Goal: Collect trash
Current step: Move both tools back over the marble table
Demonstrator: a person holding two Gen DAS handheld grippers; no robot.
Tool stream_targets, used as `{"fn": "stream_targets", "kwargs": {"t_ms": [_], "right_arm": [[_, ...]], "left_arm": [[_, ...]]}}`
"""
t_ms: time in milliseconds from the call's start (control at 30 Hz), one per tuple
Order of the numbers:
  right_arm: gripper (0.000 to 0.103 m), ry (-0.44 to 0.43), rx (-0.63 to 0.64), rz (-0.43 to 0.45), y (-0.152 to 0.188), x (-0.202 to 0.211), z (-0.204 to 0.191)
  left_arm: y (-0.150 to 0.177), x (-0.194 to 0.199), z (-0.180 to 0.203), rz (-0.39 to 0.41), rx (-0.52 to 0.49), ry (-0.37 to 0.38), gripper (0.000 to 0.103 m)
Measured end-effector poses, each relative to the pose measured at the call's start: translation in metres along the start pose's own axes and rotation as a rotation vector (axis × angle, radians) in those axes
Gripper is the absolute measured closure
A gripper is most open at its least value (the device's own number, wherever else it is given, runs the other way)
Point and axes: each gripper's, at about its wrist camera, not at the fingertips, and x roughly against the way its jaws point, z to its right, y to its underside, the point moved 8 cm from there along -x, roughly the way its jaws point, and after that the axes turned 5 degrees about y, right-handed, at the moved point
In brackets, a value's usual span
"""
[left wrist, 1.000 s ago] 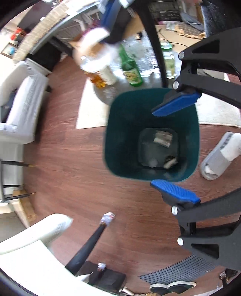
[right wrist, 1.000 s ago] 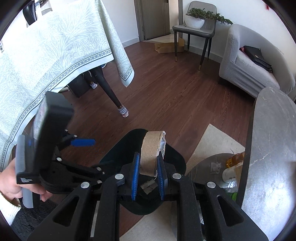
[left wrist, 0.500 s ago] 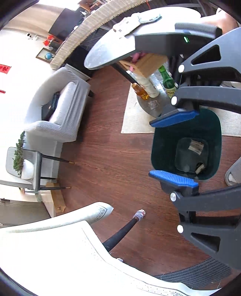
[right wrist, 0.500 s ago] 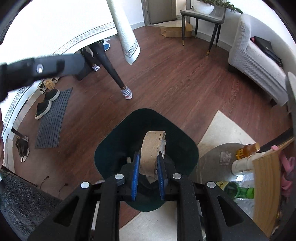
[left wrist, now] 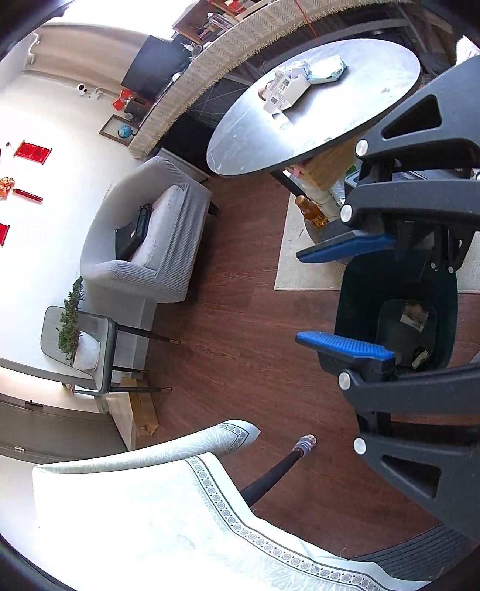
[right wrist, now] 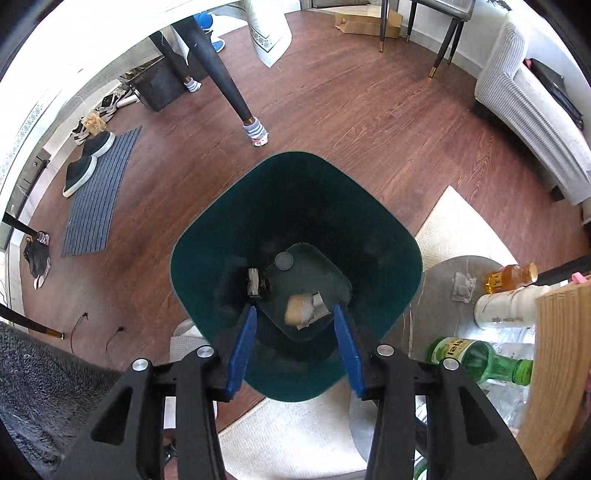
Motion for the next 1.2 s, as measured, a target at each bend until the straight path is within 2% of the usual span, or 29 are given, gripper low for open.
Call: {"fn": "stream_targets", "kwargs": {"t_ms": [233,300,367,467,567,867,1200], "right_arm": [[0.058,-0.031,0.043,0.045,0.002,0.02,-0.006],[0.058,-0.04,0.056,0.076,0.0,0.032,-0.008],[0.058,-0.012,0.073,0.113,-0.003,0.046,-0.012],[0.058,-0.026,0.077,0.179,-0.007,0.074,-0.014],[0.058,-0.03,0.075,0.24,-0.009,0.1,-0.011],[0.062,0.011,-0.024,0.404,-0.003,0.166,0.033],[0.069,0.112,-0.182,0.482,0.028,0.213,0.11]], "left_arm": [[-0.016,0.019,0.015,0.084,0.019,0.021,0.063],[-0.019,0.022,0.016,0.098,0.024,0.022,0.063],[-0.023,0.024,0.018,0.114,0.034,0.031,0.063],[-0.026,0.028,0.019,0.135,0.019,0.008,0.063],[-0.031,0.034,0.024,0.163,0.017,0.017,0.063],[-0.035,0.029,0.054,0.184,-0.005,0.054,0.061],[-0.019,-0.003,0.11,0.129,-0.076,0.106,0.055]]}}
